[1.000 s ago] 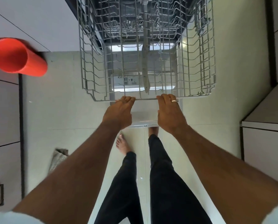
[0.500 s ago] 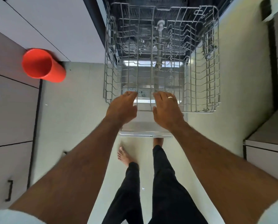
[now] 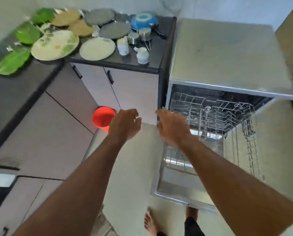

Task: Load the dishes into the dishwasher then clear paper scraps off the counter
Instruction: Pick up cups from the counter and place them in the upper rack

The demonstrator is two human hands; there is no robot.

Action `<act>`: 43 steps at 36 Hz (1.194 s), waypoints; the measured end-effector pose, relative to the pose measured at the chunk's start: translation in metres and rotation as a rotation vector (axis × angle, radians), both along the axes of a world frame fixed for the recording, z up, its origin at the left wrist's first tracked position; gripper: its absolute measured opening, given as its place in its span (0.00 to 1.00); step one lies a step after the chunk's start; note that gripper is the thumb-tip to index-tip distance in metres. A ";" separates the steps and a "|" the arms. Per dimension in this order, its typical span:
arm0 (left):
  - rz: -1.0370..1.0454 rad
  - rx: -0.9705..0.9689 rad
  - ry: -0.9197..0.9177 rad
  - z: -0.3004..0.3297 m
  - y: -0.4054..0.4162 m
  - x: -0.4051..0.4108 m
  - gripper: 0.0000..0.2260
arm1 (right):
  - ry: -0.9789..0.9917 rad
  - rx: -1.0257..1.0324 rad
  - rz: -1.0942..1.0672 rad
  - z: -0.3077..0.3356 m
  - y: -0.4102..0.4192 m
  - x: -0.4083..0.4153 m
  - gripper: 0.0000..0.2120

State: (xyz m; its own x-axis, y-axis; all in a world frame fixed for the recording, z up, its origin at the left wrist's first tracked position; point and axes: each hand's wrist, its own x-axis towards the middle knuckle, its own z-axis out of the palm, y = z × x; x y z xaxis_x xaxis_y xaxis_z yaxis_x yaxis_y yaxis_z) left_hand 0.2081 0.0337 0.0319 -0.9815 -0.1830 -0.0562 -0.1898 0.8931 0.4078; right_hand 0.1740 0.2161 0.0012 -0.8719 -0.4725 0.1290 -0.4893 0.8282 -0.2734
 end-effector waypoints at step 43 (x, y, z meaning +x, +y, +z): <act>0.072 0.004 0.289 0.140 -0.333 -0.216 0.08 | 0.088 -0.155 0.033 0.117 -0.322 -0.243 0.06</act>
